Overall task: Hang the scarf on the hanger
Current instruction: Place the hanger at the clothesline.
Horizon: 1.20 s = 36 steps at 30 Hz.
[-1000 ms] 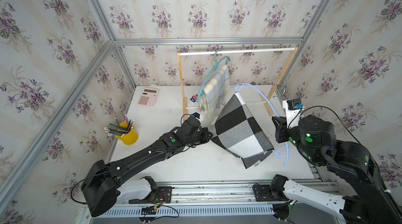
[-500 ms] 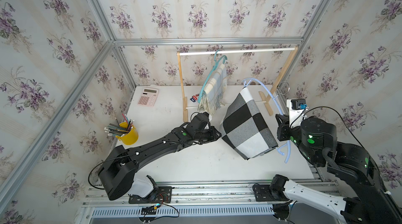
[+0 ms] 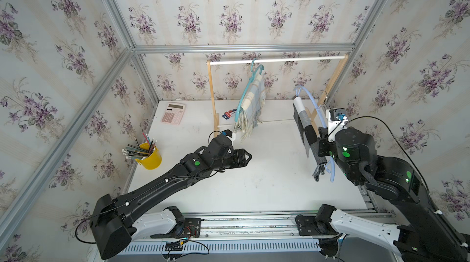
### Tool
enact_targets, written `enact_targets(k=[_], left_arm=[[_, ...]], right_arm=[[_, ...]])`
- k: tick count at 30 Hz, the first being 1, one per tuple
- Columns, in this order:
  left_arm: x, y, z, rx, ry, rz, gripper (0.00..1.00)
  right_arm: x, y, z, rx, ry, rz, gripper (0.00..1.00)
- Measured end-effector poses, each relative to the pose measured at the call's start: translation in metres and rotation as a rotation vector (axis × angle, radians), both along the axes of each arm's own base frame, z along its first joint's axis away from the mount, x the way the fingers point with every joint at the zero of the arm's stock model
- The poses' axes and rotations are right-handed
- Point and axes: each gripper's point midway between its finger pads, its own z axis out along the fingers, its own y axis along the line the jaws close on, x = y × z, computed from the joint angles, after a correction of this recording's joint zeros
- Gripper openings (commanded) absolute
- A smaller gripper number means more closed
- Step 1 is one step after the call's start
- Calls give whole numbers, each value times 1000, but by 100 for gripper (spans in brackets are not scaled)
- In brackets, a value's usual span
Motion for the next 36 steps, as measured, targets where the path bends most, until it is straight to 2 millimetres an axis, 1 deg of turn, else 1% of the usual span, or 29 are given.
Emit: enact_targets(k=[2, 4, 8, 9, 10, 12, 14, 19, 22, 27, 30, 32, 36], left_arm=[[-1, 8, -1, 15, -17, 16, 74], [-2, 16, -2, 29, -34, 30, 74], [-3, 29, 0, 47, -81, 50, 74], [-4, 33, 0, 51, -94, 55, 74], [-5, 38, -1, 59, -103, 60, 74], [-7, 45, -4, 71, -117, 62, 74], [-10, 52, -6, 80, -130, 66, 74], [-18, 68, -11, 103, -169, 68, 74], [-19, 74, -13, 113, -189, 72, 74], [-22, 81, -27, 142, -192, 72, 74], [-23, 83, -35, 154, -190, 70, 74], [-23, 84, -38, 158, -187, 70, 74], [-22, 82, -44, 163, -185, 68, 74]], right_arm=[[11, 4, 2, -14, 17, -12, 0], [25, 3, 4, -7, 37, -39, 0], [56, 4, 8, 11, 63, -75, 0], [66, 5, 9, 25, 68, -80, 0], [76, 4, 9, 40, 72, -85, 0], [95, -7, 8, 76, 79, -121, 0], [113, -13, 6, 95, 80, -148, 0], [160, -5, 2, 108, 77, -144, 0], [184, 2, -1, 97, 70, -138, 0], [216, 9, 11, 92, 17, -132, 0], [233, 10, 13, 99, 4, -137, 0], [242, 14, 9, 100, 11, -131, 0], [253, 16, -9, 96, 44, -126, 0]])
